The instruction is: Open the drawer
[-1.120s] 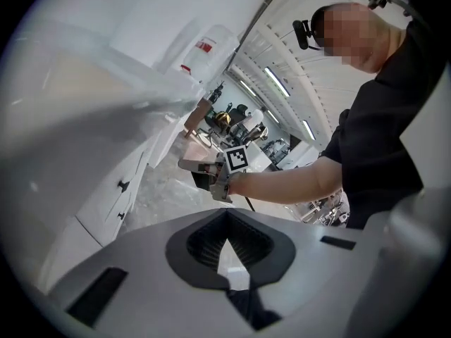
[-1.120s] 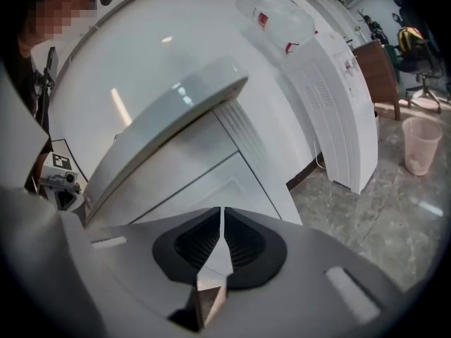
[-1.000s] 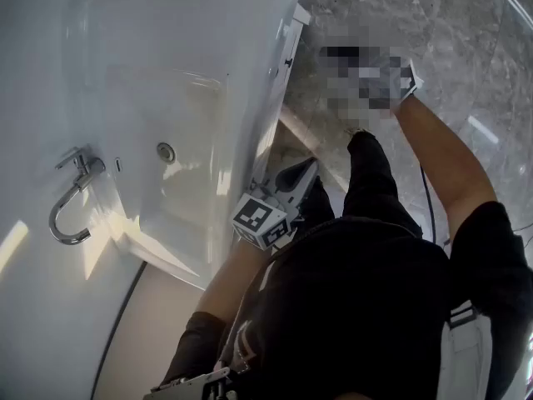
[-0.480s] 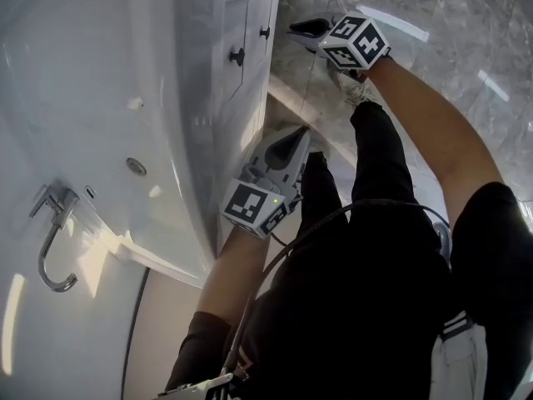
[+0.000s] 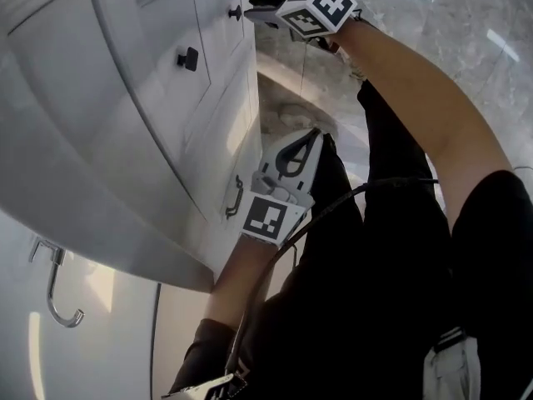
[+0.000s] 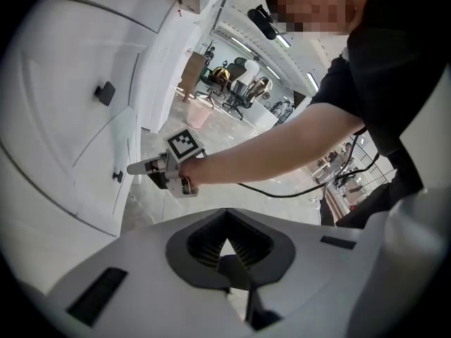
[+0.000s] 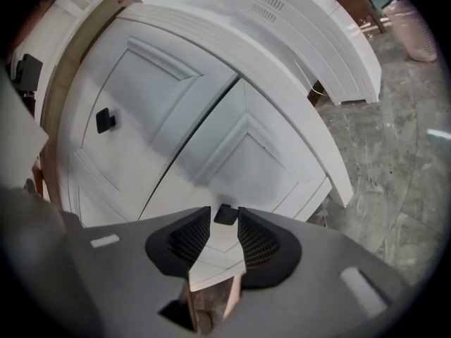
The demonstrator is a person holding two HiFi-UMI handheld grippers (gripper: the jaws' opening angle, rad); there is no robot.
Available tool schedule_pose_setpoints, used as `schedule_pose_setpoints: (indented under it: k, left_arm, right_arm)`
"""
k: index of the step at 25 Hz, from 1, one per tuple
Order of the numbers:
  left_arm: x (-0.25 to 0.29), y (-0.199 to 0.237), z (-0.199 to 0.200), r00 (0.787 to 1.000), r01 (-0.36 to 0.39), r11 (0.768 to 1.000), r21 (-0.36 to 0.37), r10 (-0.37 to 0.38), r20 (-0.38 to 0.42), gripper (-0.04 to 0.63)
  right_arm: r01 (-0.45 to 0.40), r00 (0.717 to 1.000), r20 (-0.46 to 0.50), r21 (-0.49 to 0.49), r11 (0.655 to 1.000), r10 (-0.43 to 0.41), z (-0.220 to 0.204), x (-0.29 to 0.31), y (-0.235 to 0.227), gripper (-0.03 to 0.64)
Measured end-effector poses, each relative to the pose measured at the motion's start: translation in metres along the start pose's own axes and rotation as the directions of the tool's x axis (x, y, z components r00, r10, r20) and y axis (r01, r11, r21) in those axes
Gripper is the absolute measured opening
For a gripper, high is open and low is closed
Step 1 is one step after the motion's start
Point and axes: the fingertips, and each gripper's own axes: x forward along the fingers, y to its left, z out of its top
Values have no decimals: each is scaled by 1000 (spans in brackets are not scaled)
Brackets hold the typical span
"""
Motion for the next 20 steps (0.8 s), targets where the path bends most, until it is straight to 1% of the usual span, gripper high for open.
schedule_pose_setpoints:
  k: [2, 4, 5, 8, 12, 14, 16, 20]
  left_arm:
    - [-1, 7, -15, 999, -33, 999, -38, 32, -15, 1]
    - [-1, 16, -22, 998, -61, 995, -83, 60, -11, 2]
    - [-1, 17, -25, 998, -63, 994, -92, 63, -9, 2]
    - [0, 18, -30, 998, -58, 995, -79, 57, -15, 2]
    - [2, 26, -30, 997, -71, 994, -77, 70, -13, 2]
    - [2, 26, -30, 997, -70, 995, -76, 69, -18, 2]
    - [2, 28, -29, 997, -74, 994, -78, 72, -23, 2]
    - [2, 32, -25, 995, -96, 990, -100, 95, -19, 2]
  right_arm:
    - [-10, 1000, 25, 9, 1000, 9, 7, 9, -1, 102]
    - [-12, 1000, 11, -6, 1000, 12, 8, 17, -2, 120]
    - [-12, 1000, -2, -9, 1000, 12, 5, 21, -3, 131]
    - [-29, 1000, -4, 27, 999, 29, 0, 34, -6, 153]
    - [-69, 997, 36, 101, 992, 66, 8, 43, -9, 153]
    - [-86, 996, 46, 120, 989, 81, 6, 43, -9, 149]
    - [-91, 995, 45, 111, 990, 86, 5, 43, -8, 130]
    - [-82, 997, 18, 84, 993, 81, 4, 42, -7, 126]
